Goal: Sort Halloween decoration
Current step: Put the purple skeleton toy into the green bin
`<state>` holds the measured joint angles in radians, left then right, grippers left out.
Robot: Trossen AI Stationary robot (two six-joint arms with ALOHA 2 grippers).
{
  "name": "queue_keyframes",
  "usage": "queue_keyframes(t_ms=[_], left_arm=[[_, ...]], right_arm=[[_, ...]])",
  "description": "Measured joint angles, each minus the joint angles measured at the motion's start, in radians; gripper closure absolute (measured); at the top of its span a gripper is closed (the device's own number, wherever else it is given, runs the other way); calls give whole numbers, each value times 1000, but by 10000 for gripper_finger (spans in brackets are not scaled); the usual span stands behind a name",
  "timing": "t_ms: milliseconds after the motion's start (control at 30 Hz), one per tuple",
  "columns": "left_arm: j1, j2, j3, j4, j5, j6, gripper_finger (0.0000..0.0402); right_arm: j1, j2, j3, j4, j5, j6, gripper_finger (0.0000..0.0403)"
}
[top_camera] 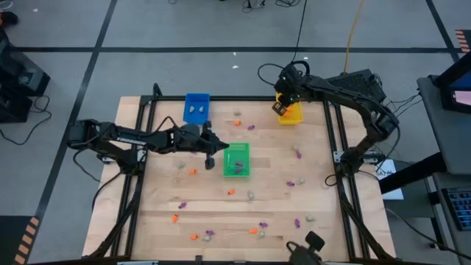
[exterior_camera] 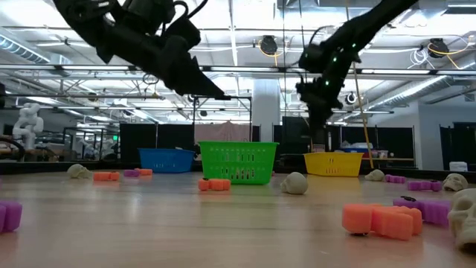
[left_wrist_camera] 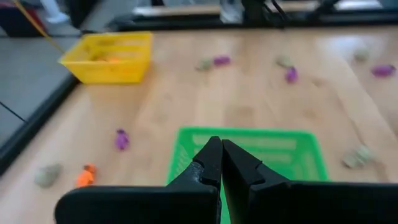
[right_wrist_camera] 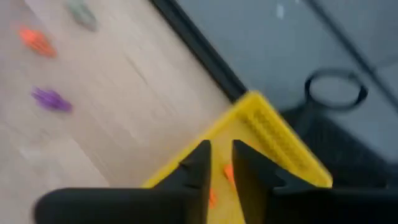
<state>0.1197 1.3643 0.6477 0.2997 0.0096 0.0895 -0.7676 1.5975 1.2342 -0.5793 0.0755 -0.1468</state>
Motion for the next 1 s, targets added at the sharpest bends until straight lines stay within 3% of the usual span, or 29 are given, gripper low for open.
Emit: queue_keyframes(t_ms=[133,267,533,800,1000], left_arm=[[-79,-37,37,-140,-33,-5,400],[-175,-57,75,-259,-43,-49,401],[-386,-58,160,-513,-93,-160,401],[-545,-58,172,-664,-70,-454,398],[-652,-58,172,-838,-70,-790,342]], right_arm=[[54,-94,-132,178,-57,7,398],[136,-176,-305,374,-105,41,392],[335,-346,-588,622,-72,124,400],[485,-436,-641,637,-17,169,402],[554,-441,-641,636,35,169,402]])
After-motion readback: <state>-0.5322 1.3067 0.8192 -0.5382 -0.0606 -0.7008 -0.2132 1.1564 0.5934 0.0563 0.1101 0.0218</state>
